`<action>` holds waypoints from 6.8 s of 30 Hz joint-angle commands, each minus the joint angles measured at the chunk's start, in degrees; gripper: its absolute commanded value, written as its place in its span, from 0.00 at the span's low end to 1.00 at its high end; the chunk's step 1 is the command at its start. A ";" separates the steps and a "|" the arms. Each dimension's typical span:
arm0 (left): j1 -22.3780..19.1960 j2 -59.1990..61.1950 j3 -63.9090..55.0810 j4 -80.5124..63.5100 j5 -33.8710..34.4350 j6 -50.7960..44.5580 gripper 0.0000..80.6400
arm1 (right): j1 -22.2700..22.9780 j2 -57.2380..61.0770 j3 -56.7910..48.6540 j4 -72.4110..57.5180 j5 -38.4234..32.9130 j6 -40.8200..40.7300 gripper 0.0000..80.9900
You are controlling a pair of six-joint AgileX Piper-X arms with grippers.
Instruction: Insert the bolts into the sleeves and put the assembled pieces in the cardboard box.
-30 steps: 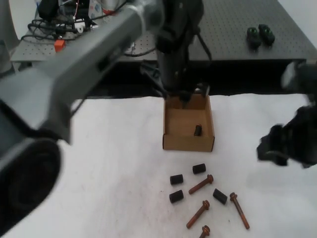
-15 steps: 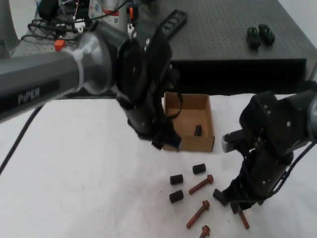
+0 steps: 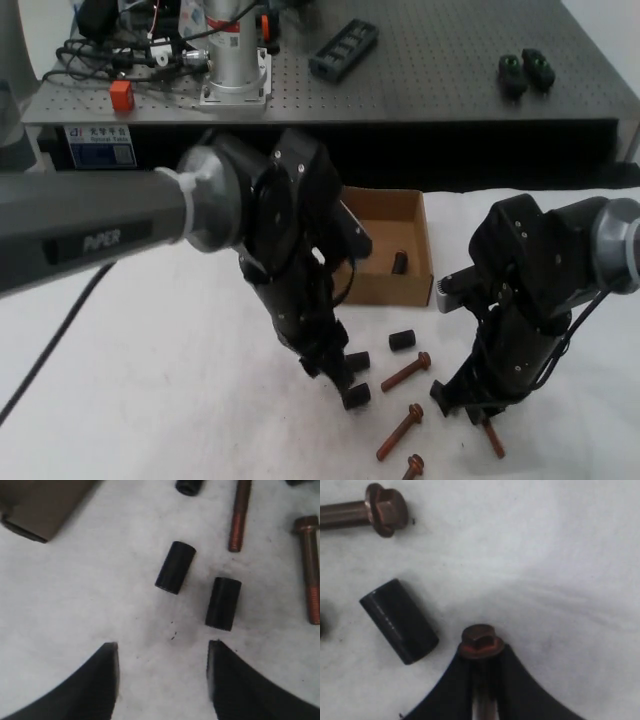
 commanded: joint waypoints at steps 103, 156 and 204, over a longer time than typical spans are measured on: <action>0.26 -26.53 35.42 -66.61 40.47 -34.42 0.01 | 8.53 -37.61 28.31 -75.60 -34.09 47.05 0.01; 1.27 -22.55 30.59 -74.31 17.97 -38.22 0.01 | 2.54 -43.09 28.31 -73.43 -40.12 36.89 0.54; 4.97 15.43 -40.84 13.56 -9.18 -23.60 0.36 | 2.74 -8.04 -10.13 4.23 -8.30 -0.59 0.49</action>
